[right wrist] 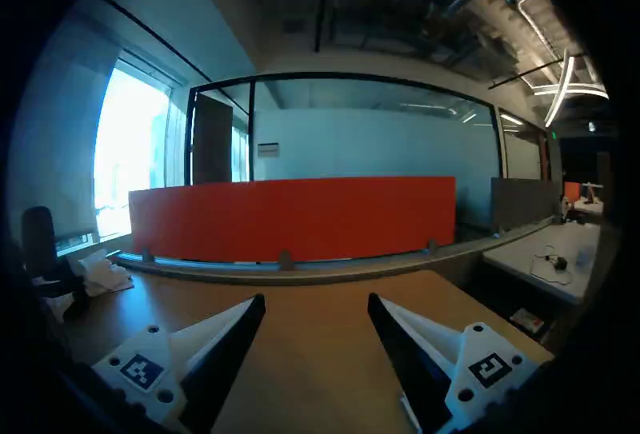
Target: Fold towel
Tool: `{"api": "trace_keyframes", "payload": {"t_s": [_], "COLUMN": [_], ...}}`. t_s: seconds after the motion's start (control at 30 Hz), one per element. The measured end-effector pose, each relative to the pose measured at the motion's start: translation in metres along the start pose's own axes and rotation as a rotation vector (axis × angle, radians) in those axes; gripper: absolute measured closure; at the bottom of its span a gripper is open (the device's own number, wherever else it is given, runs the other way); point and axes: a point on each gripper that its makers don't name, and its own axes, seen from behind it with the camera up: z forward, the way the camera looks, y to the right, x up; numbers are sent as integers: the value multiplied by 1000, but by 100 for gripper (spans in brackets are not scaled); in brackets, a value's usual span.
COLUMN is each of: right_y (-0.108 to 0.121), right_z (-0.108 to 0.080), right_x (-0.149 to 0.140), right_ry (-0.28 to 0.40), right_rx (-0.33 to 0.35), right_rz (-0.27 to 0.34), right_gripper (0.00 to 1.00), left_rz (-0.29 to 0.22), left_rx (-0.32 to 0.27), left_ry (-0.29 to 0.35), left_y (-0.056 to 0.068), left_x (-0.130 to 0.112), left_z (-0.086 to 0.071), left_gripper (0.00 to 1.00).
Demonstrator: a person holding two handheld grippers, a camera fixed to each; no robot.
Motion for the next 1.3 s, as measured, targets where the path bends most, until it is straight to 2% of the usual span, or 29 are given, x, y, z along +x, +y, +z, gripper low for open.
{"api": "trace_keyframes", "payload": {"t_s": [0.3,0.57,1.07,1.3], "right_y": [-2,-2,6,8], "right_z": [-1,-3,-1,-1], "right_x": [1,-11,-23,-30], "right_ry": [0,-9,-3,-10], "right_rx": [2,-5,-41,-47], "right_rz": [-17,-25,-34,-47], "right_gripper": [0,0,0,0], "left_rz": [4,3,10,8], "left_rx": [13,4,17,24], "left_ry": [14,25,37,41], "left_y": [-5,-8,-29,-36], "left_x": [-16,-25,-47,-50], "left_z": [0,3,15,15], "left_gripper": [11,11,11,11]}}
